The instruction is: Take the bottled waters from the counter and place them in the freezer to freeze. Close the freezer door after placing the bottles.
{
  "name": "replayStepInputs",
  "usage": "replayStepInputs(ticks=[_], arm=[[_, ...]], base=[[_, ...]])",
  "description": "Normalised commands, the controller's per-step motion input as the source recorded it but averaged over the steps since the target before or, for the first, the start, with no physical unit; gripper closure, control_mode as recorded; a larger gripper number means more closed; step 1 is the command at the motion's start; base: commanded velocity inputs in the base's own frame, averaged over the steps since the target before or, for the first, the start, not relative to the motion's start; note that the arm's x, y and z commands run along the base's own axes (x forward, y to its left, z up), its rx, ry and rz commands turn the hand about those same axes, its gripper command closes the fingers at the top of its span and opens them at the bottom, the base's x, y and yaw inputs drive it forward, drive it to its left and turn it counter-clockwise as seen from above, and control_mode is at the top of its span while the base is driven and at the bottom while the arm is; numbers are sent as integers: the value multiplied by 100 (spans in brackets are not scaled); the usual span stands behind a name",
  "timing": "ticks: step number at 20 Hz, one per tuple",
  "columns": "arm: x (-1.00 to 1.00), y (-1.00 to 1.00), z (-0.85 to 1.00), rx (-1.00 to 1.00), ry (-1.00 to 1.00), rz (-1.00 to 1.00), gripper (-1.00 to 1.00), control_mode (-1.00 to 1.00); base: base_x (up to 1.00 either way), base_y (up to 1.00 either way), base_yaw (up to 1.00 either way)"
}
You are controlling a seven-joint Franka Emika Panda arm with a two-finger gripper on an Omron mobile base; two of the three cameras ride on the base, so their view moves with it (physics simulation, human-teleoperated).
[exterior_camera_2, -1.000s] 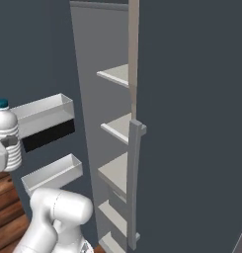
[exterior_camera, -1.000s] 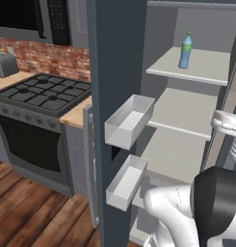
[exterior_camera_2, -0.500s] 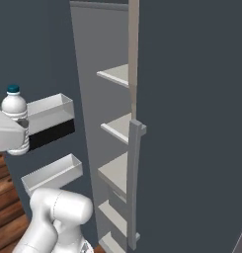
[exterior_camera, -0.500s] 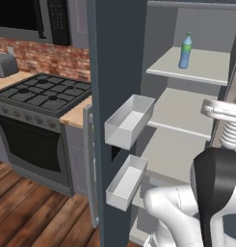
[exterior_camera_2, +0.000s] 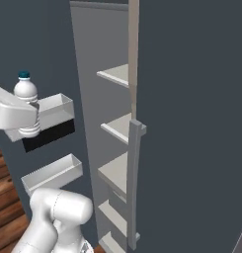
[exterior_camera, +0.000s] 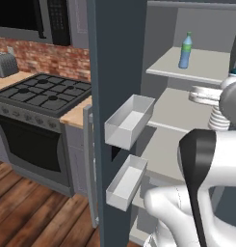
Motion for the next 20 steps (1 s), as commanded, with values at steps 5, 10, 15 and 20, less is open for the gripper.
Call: replayStepInputs(ticks=[5, 10, 15, 20], arm=[[13, -2, 15, -14, -4, 0, 100, -100], [23, -8, 23, -6, -1, 0, 100, -100], [36, -8, 13, 0, 0, 0, 100, -100], [41, -1, 8, 0, 0, 0, 100, -100]], base=[[0, 0, 0], [0, 0, 0], [0, 0, 0], [0, 0, 0]])
